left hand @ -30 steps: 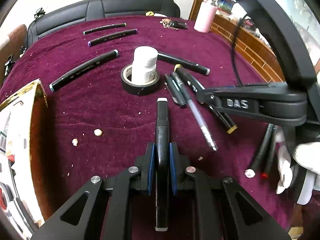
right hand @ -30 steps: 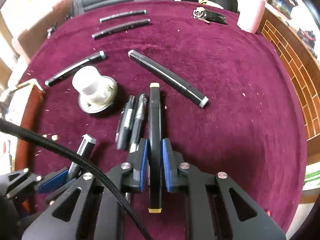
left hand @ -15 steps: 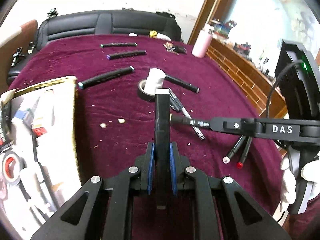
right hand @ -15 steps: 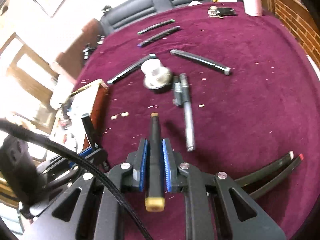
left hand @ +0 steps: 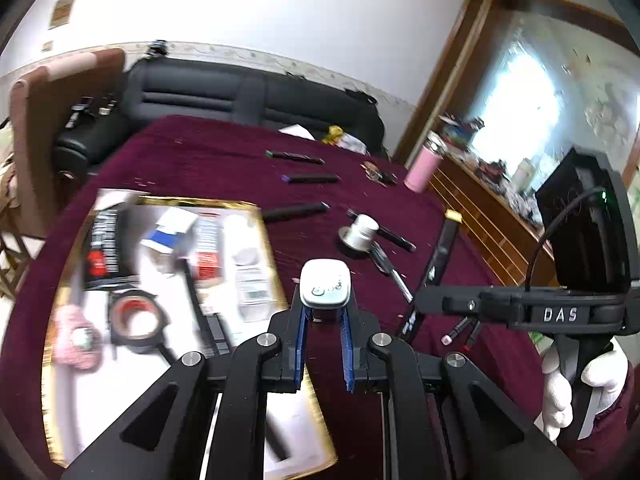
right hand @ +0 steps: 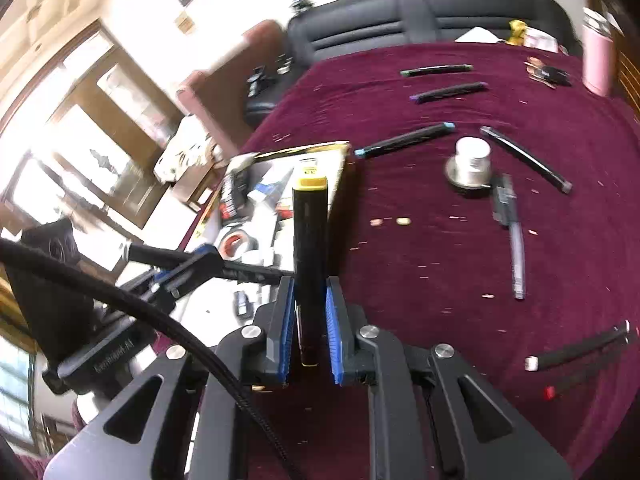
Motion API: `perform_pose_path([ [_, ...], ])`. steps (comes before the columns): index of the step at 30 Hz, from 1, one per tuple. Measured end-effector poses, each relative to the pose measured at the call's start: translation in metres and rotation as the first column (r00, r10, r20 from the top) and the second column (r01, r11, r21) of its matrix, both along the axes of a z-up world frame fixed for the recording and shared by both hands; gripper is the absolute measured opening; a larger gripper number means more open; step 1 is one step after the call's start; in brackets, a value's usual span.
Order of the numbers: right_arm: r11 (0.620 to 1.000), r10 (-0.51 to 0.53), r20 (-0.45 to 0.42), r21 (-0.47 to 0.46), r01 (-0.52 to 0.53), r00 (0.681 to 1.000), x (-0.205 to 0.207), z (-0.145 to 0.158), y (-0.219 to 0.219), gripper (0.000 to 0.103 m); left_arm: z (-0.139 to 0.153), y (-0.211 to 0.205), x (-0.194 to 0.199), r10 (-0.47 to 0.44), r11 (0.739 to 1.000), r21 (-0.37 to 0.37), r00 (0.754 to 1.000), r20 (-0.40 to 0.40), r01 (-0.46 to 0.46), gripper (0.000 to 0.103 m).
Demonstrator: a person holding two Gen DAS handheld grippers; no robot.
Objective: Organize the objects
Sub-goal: 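Carry both markers over the white tray and release them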
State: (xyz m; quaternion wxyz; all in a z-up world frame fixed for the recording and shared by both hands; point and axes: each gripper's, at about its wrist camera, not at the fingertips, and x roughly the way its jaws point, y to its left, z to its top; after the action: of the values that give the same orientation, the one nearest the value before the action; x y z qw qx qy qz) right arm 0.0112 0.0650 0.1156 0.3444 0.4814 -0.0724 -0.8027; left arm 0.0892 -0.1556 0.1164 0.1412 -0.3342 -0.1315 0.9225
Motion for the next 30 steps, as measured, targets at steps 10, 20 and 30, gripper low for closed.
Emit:
perform_pose_path([
  [10,0.984,0.175,0.065,0.034,-0.177,0.982,0.010,-0.026,-0.082,0.013,-0.006,-0.074,0.032,0.094,0.994,-0.061,0.995,0.044,-0.091,0.012],
  [20,0.970,0.213,0.165,0.078,-0.228,0.963,-0.020,-0.066,-0.141,0.014,-0.030,-0.109,0.018,0.035,0.991,-0.132,0.982,0.187,-0.011,0.012],
  [30,0.973,0.145,0.210,0.145,-0.178,0.967,-0.039,-0.096,-0.154,0.014,-0.072,-0.112,-0.049,-0.003,0.995,-0.090,0.953,0.302,0.031,0.012],
])
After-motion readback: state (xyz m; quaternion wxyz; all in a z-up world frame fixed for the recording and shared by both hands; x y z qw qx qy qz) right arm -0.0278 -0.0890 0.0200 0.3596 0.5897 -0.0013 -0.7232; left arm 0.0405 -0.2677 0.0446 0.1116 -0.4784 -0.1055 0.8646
